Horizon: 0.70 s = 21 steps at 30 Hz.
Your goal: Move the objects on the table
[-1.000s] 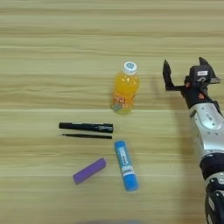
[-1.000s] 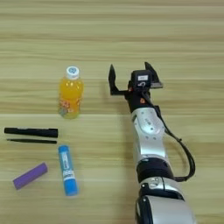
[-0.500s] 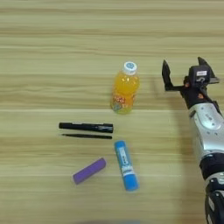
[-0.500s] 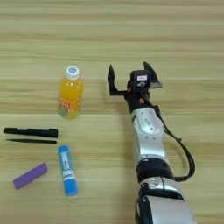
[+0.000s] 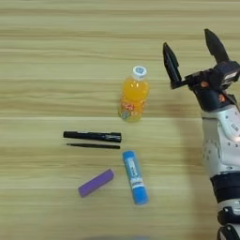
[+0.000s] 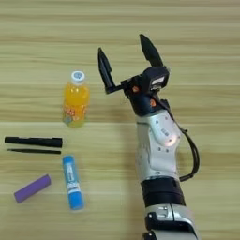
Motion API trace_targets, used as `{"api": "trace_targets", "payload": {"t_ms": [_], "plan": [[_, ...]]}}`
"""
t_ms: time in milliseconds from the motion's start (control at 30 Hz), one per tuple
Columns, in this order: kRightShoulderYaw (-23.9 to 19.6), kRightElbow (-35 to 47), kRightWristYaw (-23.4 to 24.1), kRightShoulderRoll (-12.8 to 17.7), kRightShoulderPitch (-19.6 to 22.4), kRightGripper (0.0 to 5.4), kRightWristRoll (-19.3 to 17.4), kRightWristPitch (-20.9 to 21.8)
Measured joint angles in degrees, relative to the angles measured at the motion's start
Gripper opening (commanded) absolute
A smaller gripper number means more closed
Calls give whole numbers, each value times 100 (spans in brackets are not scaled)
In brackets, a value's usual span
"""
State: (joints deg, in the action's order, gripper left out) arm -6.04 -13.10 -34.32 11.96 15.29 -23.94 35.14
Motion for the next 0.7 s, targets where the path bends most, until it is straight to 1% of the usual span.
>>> {"api": "trace_targets", "payload": {"t_ms": [133,300,333,433,533,700], "plan": [[98,502,-346,93,-86,539,-235,-276],[295,715,-748,172,-262,539,-234,-667],[314,715,-761,172,-282,539,-224,-714],[327,683,-796,183,-288,539,-98,-874],[328,629,-806,187,-290,539,-50,-1097],[389,500,-854,217,-298,539,258,-1235]]}}
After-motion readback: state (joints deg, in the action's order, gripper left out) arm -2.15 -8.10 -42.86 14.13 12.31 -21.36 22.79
